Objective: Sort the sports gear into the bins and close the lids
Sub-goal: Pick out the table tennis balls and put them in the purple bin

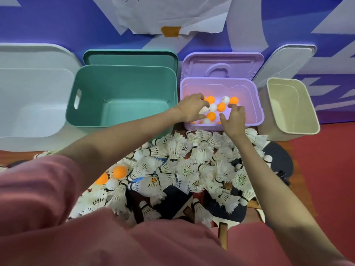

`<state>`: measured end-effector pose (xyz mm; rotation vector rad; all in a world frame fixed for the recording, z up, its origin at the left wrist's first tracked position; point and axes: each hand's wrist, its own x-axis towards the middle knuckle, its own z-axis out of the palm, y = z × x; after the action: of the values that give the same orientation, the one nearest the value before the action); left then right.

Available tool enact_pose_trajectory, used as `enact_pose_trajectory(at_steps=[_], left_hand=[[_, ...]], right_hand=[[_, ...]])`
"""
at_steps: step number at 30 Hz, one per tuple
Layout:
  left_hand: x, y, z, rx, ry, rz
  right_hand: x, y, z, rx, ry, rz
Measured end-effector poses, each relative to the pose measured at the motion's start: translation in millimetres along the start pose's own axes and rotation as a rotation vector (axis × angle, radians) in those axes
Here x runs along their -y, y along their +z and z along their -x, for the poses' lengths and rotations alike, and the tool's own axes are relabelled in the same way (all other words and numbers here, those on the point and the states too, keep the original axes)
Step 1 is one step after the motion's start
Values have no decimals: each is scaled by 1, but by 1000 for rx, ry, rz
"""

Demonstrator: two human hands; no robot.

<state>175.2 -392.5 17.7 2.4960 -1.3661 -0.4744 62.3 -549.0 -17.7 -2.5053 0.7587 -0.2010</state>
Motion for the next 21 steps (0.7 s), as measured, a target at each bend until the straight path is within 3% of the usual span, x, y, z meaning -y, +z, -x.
enact_pose_trajectory(at_steps=[3,6,9,13,21], left_hand=[[1,-9,60,-283,135,167],[11,-13,137,-501,114,255],[35,-3,209,-484,-33,261],[83,27,277,-300,-246,124],[103,37,325,-332,-321,80]], right_hand=[[29,5,44,-116,-214,-119],[61,19,93,-17,-437,-165],[89,41,127,202,-575,-130],[126,79,145,470,-602,-19],[178,123,149,538,-527,242]])
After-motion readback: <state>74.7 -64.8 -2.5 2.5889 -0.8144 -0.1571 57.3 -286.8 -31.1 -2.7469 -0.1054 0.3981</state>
